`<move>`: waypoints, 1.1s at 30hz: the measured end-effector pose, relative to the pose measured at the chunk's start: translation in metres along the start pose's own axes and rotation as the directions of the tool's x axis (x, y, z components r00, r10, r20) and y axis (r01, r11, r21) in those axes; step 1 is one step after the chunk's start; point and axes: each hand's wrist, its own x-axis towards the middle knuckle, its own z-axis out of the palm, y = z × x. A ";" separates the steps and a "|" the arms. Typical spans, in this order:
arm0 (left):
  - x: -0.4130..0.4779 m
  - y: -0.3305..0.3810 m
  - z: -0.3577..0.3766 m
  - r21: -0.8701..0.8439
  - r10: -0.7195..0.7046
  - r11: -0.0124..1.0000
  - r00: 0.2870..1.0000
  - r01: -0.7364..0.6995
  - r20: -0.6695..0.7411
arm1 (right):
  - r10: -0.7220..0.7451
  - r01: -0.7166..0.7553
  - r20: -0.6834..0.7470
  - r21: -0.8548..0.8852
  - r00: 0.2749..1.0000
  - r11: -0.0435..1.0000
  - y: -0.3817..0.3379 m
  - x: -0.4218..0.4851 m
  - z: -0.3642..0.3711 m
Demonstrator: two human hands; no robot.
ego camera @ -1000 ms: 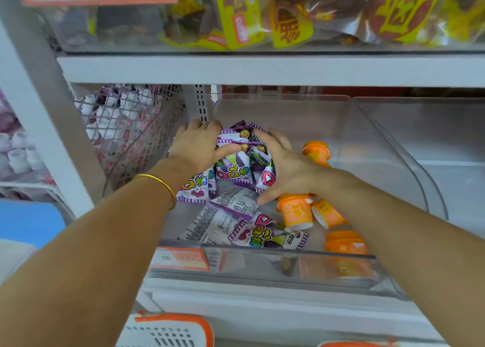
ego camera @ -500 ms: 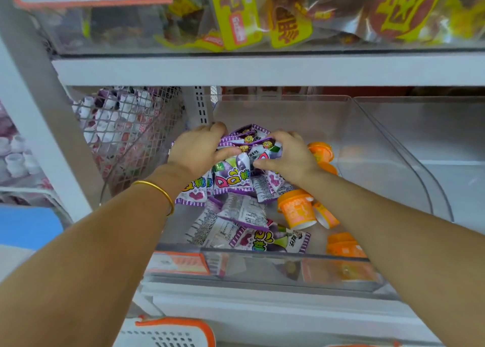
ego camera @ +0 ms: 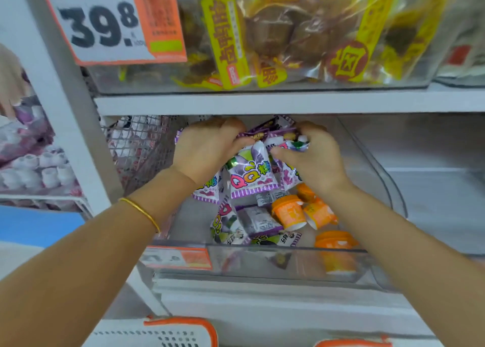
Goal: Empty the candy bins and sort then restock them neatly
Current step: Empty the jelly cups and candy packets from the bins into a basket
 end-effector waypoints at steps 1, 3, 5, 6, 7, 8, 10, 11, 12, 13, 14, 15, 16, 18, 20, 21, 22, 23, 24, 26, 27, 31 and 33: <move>0.002 0.006 -0.007 -0.007 0.028 1.000 0.999 -0.028 -0.026 | 0.021 -0.021 -0.010 0.023 1.000 1.000 -0.003 -0.008 -0.007; 0.006 0.017 -0.021 0.010 0.089 0.996 0.995 -0.088 -0.052 | 0.070 -0.068 -0.043 0.051 0.997 0.996 -0.011 -0.028 -0.022; 0.009 0.030 -0.035 0.029 0.146 0.989 0.988 -0.145 -0.049 | 0.082 -0.075 -0.064 0.102 0.995 0.992 -0.020 -0.048 -0.036; 0.011 0.037 -0.040 0.044 0.177 0.984 0.983 -0.175 -0.056 | 0.089 -0.081 -0.071 0.109 0.994 0.991 -0.025 -0.058 -0.044; 0.012 0.044 -0.046 0.053 0.206 0.978 0.976 -0.203 -0.068 | 0.096 -0.087 -0.077 0.110 0.992 0.990 -0.030 -0.067 -0.053; 0.012 0.052 -0.053 0.050 0.227 0.974 0.971 -0.223 -0.080 | 0.103 -0.094 -0.084 0.109 0.991 0.990 -0.034 -0.077 -0.062; 0.012 0.070 -0.063 0.006 0.253 0.967 0.960 -0.254 -0.124 | 0.102 -0.090 -0.114 0.105 0.988 0.990 -0.043 -0.096 -0.082; 0.012 0.080 -0.069 -0.036 0.259 0.963 0.954 -0.267 -0.152 | 0.110 -0.097 -0.131 0.099 0.985 0.990 -0.046 -0.107 -0.092; 0.012 0.092 -0.074 -0.079 0.261 0.957 0.950 -0.278 -0.174 | 0.118 -0.106 -0.146 0.087 0.982 0.991 -0.049 -0.118 -0.105; 0.012 0.106 -0.080 -0.112 0.266 0.951 0.945 -0.289 -0.189 | 0.124 -0.116 -0.155 0.062 0.980 0.991 -0.051 -0.129 -0.118; 0.010 0.122 -0.085 -0.131 0.273 0.945 0.943 -0.300 -0.192 | 0.138 -0.134 -0.156 0.039 0.978 0.990 -0.052 -0.142 -0.132; 0.009 0.139 -0.088 -0.142 0.282 0.940 0.941 -0.310 -0.186 | 0.157 -0.154 -0.148 0.032 0.976 0.988 -0.052 -0.155 -0.146; 0.007 0.158 -0.093 -0.148 0.289 0.938 0.942 -0.315 -0.169 | 0.182 -0.178 -0.135 0.040 0.974 0.983 -0.052 -0.169 -0.162; 0.001 0.197 -0.099 -0.131 0.314 0.934 0.938 -0.333 -0.146 | 0.241 -0.236 -0.111 0.056 0.964 0.970 -0.049 -0.197 -0.195; -0.008 0.239 -0.102 -0.124 0.347 0.923 0.927 -0.364 -0.143 | 0.305 -0.299 -0.106 0.073 0.946 0.952 -0.037 -0.225 -0.225; -0.014 0.259 -0.102 -0.149 0.356 0.915 0.923 -0.376 -0.145 | 0.329 -0.321 -0.106 0.081 0.938 0.944 -0.029 -0.239 -0.238; -0.021 0.279 -0.100 -0.183 0.362 0.904 0.919 -0.387 -0.156 | 0.353 -0.346 -0.108 0.080 0.929 0.935 -0.021 -0.252 -0.250; -0.029 0.299 -0.096 -0.229 0.362 0.891 0.918 -0.392 -0.164 | 0.379 -0.372 -0.108 0.073 0.919 0.925 -0.010 -0.264 -0.261; -0.038 0.318 -0.091 -0.290 0.355 0.876 0.922 -0.386 -0.154 | 0.415 -0.411 -0.098 0.065 0.904 0.909 0.001 -0.276 -0.270; -0.058 0.354 -0.077 -0.404 0.333 0.852 0.940 -0.332 -0.071 | 0.502 -0.499 -0.043 0.059 0.864 0.864 0.027 -0.299 -0.288; -0.068 0.369 -0.068 -0.449 0.318 0.845 0.948 -0.290 -0.014 | 0.554 -0.553 -0.004 0.059 0.833 0.831 0.042 -0.310 -0.294; -0.114 0.424 -0.044 -0.588 0.312 0.808 0.881 -0.049 0.355 | 0.706 -0.703 0.092 -0.070 0.702 0.708 0.087 -0.343 -0.299; -0.138 0.439 -0.031 -0.591 0.305 0.801 0.786 0.094 0.538 | 0.753 -0.739 0.131 -0.143 0.645 0.658 0.103 -0.351 -0.293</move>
